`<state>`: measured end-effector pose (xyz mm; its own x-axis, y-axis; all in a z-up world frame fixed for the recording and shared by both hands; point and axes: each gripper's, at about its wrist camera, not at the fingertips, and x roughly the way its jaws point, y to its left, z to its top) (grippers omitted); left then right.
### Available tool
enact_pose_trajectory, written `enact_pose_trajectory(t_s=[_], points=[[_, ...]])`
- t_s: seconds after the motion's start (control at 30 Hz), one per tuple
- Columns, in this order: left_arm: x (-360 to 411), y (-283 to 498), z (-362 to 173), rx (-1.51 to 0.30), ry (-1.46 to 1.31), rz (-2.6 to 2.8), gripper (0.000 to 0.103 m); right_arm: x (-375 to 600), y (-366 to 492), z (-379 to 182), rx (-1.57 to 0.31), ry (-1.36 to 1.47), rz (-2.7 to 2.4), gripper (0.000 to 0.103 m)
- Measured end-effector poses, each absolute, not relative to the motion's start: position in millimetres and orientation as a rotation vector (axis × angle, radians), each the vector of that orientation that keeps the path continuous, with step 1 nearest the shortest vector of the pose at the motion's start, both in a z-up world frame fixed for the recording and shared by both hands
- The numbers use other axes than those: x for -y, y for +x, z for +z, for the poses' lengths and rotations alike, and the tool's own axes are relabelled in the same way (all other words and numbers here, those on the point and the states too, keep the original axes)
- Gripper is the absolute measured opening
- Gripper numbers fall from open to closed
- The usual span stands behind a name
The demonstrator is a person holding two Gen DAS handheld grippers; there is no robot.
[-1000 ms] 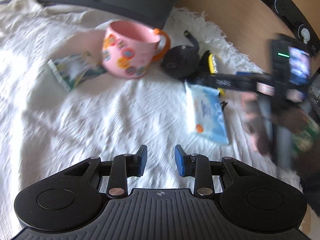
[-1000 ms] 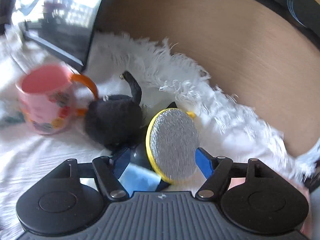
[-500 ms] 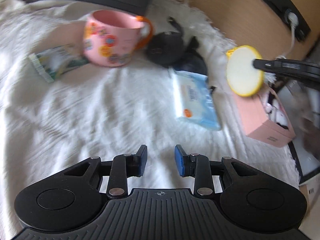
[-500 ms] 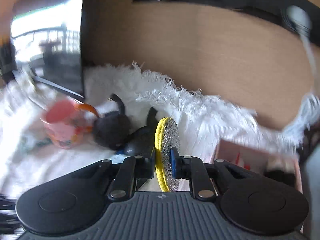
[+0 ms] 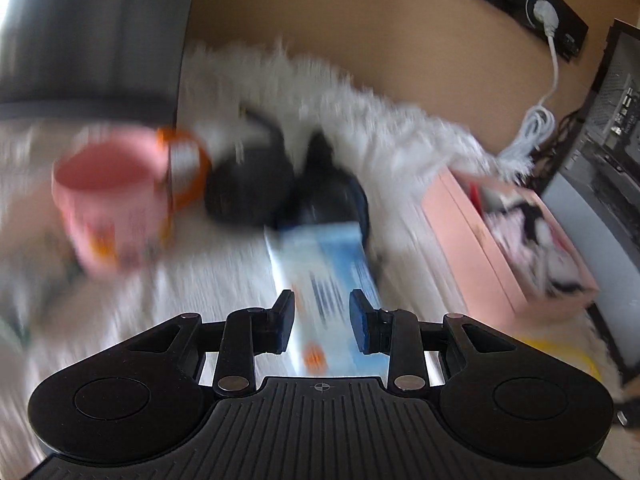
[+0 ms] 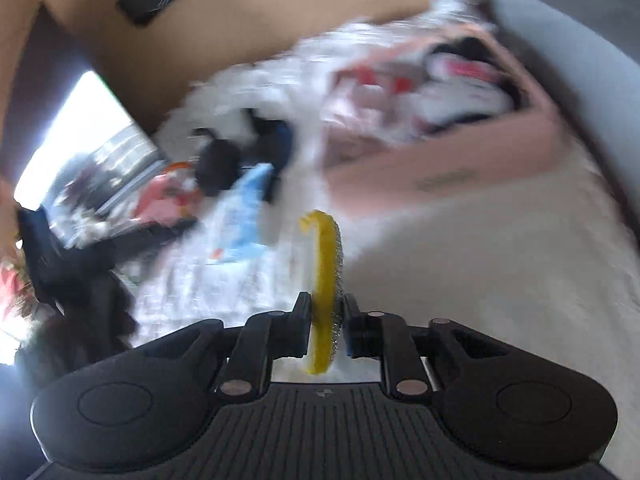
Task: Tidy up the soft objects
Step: 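Grasp the black plush cat with the left tool while the right tool reaches the yellow mesh pad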
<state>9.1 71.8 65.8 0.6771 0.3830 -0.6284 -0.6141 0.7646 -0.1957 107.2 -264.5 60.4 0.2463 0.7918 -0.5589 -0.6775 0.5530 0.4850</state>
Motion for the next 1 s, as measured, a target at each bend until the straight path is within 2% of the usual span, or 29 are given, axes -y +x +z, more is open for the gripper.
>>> enact_pose_trajectory(t_s=[0.07,0.13,0.37,0.4,0.43,0.5,0.57,0.6,0.7,0.77,0.9,1.0], points=[[-87,22,78,-0.574,-0.306,0.608,0.033,280,108,52,-0.864,0.159,0.936,0.026],[-101,36,85,-0.571,-0.199,0.634,0.033,292,106,45,-0.832,0.125,0.843,0.038],[-142,89,75,-0.748,-0.016,0.617,0.035,309,94,36,-0.763,0.042,0.739,0.041],[-145,94,72,-0.769,0.002,0.620,0.036,308,92,34,-0.758,0.031,0.732,0.045],[-149,99,68,-0.788,0.020,0.623,0.038,307,91,32,-0.754,0.020,0.731,0.052],[-156,105,64,-0.795,0.040,0.612,0.042,304,89,31,-0.738,-0.012,0.731,0.057],[-163,110,65,-0.810,0.011,0.588,0.048,298,88,30,-0.711,-0.046,0.723,0.058],[-167,112,64,-0.822,-0.010,0.577,0.056,295,88,30,-0.699,-0.064,0.720,0.058],[-182,118,57,-0.867,-0.082,0.573,0.070,290,87,25,-0.684,-0.104,0.713,0.059],[-186,120,53,-0.878,-0.107,0.559,0.070,286,88,20,-0.681,-0.118,0.704,0.062],[-179,126,45,-0.908,-0.026,0.546,0.077,279,91,13,-0.667,-0.130,0.677,0.075],[-173,133,36,-0.936,0.054,0.549,0.075,278,96,8,-0.660,-0.102,0.658,0.085]])
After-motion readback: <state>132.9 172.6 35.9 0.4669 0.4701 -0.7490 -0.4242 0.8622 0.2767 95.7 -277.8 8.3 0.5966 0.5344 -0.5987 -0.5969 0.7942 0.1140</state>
